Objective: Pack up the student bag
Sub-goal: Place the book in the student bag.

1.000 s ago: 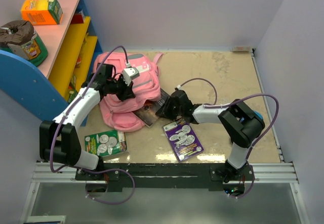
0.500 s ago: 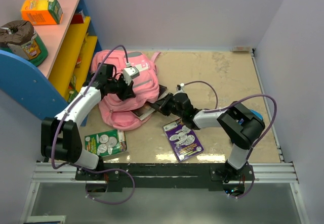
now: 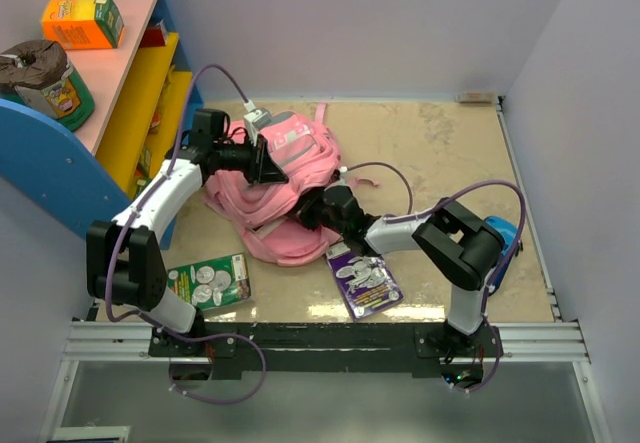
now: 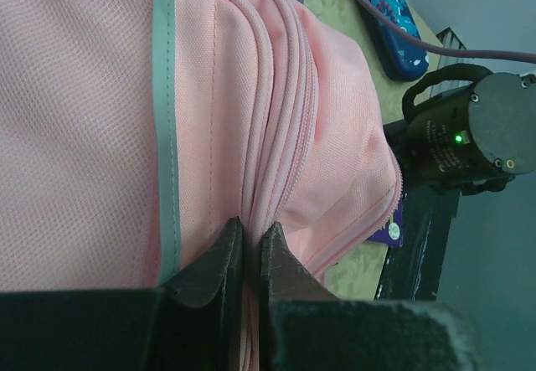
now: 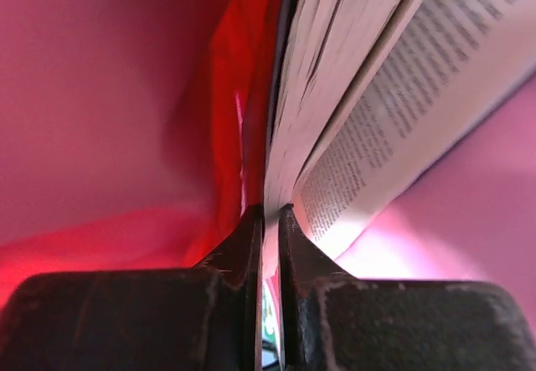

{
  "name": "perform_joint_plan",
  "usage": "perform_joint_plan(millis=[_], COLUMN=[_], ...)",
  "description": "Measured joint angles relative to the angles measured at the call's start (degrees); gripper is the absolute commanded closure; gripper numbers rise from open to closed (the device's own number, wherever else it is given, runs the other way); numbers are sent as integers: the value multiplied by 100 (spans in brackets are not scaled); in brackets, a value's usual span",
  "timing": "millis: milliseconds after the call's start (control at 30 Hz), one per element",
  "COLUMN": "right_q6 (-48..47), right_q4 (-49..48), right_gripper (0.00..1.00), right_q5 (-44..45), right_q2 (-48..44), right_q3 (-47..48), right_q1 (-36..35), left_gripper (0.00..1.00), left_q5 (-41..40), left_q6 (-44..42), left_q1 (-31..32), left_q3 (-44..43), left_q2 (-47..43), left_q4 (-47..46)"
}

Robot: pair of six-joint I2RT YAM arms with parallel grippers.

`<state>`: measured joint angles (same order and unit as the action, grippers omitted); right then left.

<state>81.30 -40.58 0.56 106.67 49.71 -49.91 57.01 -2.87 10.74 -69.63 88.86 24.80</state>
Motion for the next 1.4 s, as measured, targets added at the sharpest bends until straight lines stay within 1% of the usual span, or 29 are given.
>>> perform_joint_plan(millis=[100, 333, 367, 400, 433, 467, 500, 567, 600, 667, 733, 867, 933, 1033, 1133, 1267, 1400], right_q6=[-225, -824, -905, -1027, -1150, -1246, -1434, -1838, -2057, -2487, -2863, -3425, -3606, -3547, -3335, -2981, -2785], right_q4=[321, 981, 1064, 1222, 1438, 1624, 1884, 2398, 2702, 3338, 4006, 5038, 5519, 6157, 6496, 6846, 7075], right_gripper=[100, 100, 96, 74, 63, 56, 45, 35, 19, 2, 1, 1, 1, 1, 1, 1, 1], right_q5=[70, 157, 166, 199, 254, 293, 317, 332, 352, 450, 581, 1064, 1241, 1602, 1825, 1906, 1897], right_q2=[0, -2, -2, -2, -2, -2, -2, -24, -66, -278, -699, -2037, -2664, -3434, -4028, -4516, -4717], right_q3=[138, 501, 531, 601, 710, 815, 973, 1279, 1412, 1521, 1416, 901, 551, 15, -431, -979, -1290], right_q1=[109, 389, 435, 481, 518, 542, 568, 632, 669, 728, 750, 754, 739, 752, 826, 831, 831], left_gripper=[100, 100, 100, 100, 100, 100, 100, 100, 100, 100, 100, 100, 100, 100, 100, 100, 100], left_q5=[111, 212, 236, 238, 238, 234, 227, 219, 219, 227, 256, 304, 535, 520, 479, 444, 420], left_q6=[83, -87, -131, -195, -267, -400, -538, -787, -905, -1123, -1250, -1443, -1471, -1552, -1635, -1646, -1628], left_q1=[-2, -2, -2, 0, 0, -2, 0, -2, -2, -2, -11, -11, 35, 146, 138, 138, 138], left_q3=[-7, -166, -188, -221, -256, -319, -398, -535, -579, -605, -614, -614, -625, -627, -627, -627, -621], left_q2=[7, 9, 9, 9, 11, 24, 48, 107, 129, 138, 138, 138, 133, 125, 125, 125, 125], left_q4=[-98, 166, 201, 278, 354, 472, 605, 804, 890, 1027, 1126, 1309, 1368, 1491, 1670, 1674, 1644])
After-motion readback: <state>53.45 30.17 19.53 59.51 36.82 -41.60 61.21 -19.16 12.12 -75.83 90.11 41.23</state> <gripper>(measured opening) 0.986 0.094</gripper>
